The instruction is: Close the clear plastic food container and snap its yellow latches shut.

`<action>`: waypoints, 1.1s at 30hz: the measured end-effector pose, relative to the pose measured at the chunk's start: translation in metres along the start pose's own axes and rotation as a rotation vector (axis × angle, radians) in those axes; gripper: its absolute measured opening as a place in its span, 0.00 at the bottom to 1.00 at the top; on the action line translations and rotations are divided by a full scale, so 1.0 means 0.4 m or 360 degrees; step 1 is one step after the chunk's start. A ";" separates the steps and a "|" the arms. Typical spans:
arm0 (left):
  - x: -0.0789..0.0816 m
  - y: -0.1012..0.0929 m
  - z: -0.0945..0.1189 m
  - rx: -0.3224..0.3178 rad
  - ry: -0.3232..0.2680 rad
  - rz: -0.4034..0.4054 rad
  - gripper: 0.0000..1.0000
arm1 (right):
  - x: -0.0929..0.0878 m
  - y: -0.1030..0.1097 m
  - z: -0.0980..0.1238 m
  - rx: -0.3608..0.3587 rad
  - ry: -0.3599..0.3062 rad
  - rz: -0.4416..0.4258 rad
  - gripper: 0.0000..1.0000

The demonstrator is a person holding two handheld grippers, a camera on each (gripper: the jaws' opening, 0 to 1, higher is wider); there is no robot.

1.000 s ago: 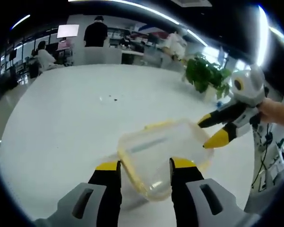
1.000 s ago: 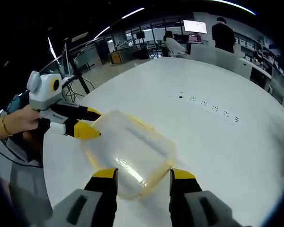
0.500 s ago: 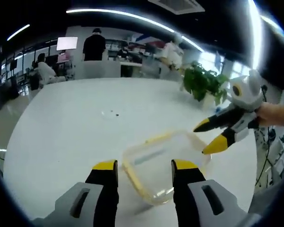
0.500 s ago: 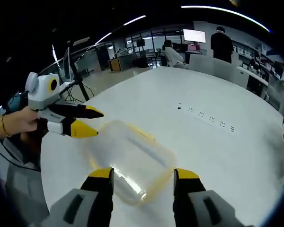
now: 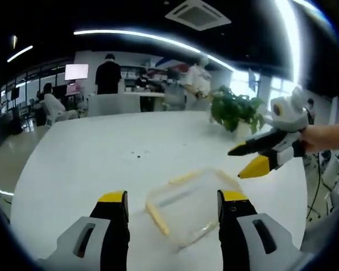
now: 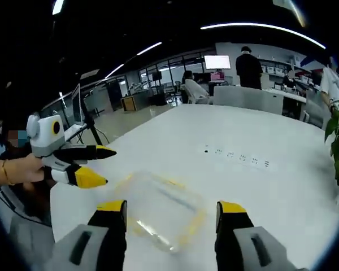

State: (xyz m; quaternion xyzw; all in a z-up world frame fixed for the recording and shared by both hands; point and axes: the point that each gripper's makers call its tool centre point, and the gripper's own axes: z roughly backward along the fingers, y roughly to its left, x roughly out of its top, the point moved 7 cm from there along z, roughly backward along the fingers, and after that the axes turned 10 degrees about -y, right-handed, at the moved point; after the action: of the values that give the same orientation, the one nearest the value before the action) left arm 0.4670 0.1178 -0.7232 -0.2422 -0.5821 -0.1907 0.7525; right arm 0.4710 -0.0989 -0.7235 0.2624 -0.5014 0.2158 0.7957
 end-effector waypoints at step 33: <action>0.022 -0.014 0.178 0.0080 -0.0098 -0.0072 0.70 | 0.000 0.039 0.139 -0.0102 -0.0257 -0.0035 0.76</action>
State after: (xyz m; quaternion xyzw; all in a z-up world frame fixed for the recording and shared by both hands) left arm 0.4101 0.1551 -0.6992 -0.2156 -0.6150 -0.1854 0.7355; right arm 0.4234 -0.1220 -0.7003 0.2590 -0.5676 0.1689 0.7631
